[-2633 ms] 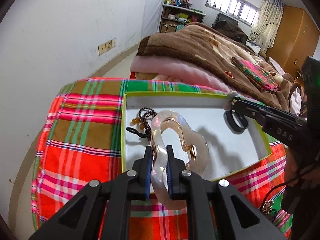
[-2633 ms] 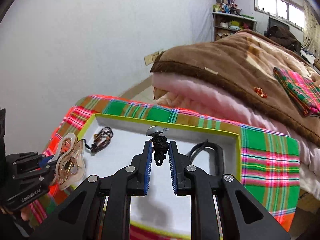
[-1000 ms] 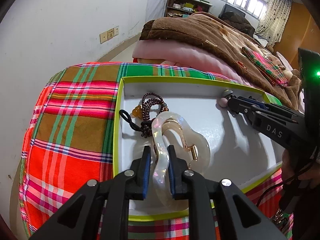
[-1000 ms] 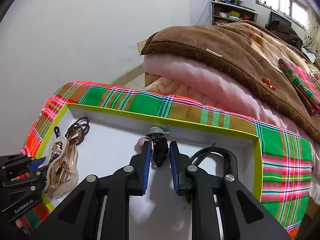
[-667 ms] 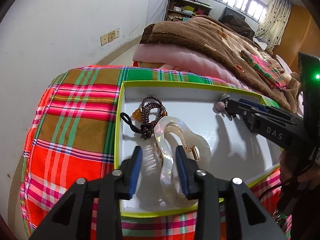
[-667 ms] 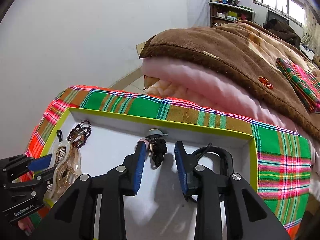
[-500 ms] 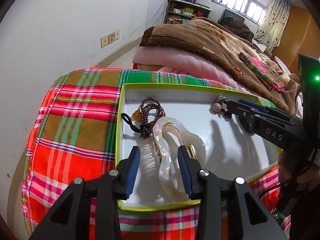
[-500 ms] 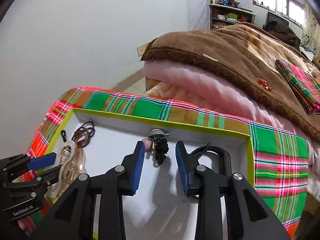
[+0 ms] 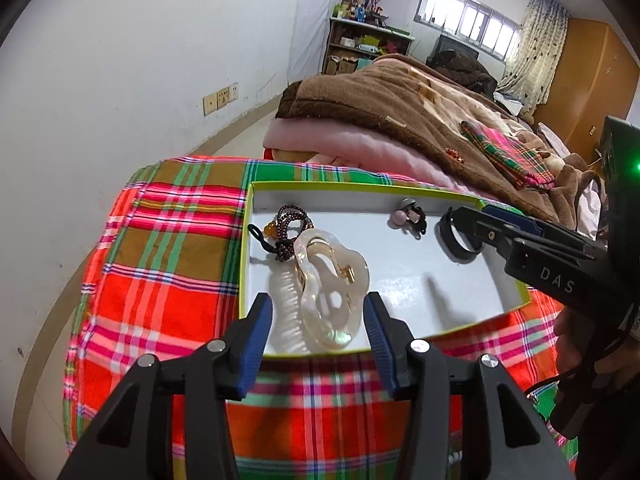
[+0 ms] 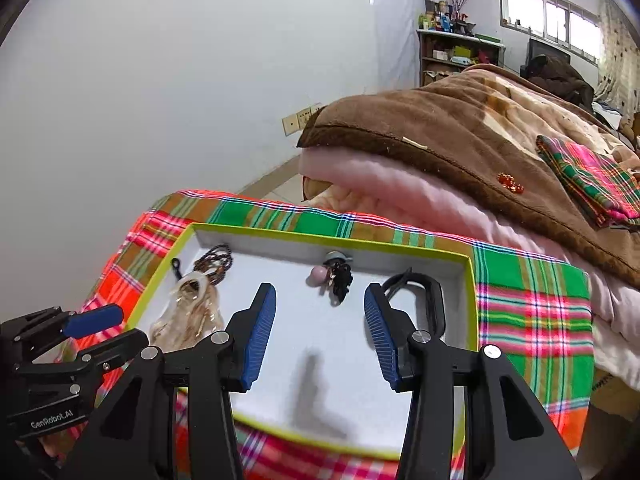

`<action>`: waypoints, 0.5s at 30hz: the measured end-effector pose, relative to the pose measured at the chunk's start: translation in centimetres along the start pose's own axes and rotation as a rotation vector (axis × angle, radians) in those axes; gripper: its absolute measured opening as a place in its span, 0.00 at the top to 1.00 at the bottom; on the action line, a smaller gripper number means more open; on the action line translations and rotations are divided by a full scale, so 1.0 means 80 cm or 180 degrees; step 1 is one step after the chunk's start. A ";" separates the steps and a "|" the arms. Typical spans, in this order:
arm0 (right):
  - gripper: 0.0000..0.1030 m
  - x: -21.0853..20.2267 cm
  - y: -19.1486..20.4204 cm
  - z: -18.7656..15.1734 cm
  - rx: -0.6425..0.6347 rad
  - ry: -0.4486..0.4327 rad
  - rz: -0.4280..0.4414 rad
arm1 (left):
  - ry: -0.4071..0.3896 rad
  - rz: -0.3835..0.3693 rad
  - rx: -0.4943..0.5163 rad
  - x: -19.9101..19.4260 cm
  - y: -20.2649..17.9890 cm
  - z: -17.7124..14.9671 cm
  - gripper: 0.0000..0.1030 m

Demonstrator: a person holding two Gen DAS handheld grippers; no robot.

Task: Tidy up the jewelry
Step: 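Move both tools back over the hair ties on the plaid cloth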

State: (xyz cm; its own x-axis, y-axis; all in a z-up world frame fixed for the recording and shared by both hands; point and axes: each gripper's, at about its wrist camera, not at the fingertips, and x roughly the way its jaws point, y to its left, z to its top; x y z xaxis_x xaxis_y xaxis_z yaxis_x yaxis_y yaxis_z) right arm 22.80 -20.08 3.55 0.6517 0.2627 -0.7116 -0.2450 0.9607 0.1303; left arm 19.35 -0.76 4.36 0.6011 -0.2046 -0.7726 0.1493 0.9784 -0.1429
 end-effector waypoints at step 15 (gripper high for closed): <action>0.54 -0.097 0.010 -0.059 -0.0044 -0.0298 -0.0013 | -0.0196 -0.0215 0.0023 -0.066 -0.005 -0.054 0.50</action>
State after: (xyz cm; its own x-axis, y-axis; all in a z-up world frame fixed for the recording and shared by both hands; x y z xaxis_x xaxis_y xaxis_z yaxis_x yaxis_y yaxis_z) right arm 14.20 -21.75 5.93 0.7167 0.2665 -0.6444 -0.2515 0.9607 0.1176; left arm 12.77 0.01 5.82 0.6366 -0.2718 -0.7217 0.1967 0.9621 -0.1888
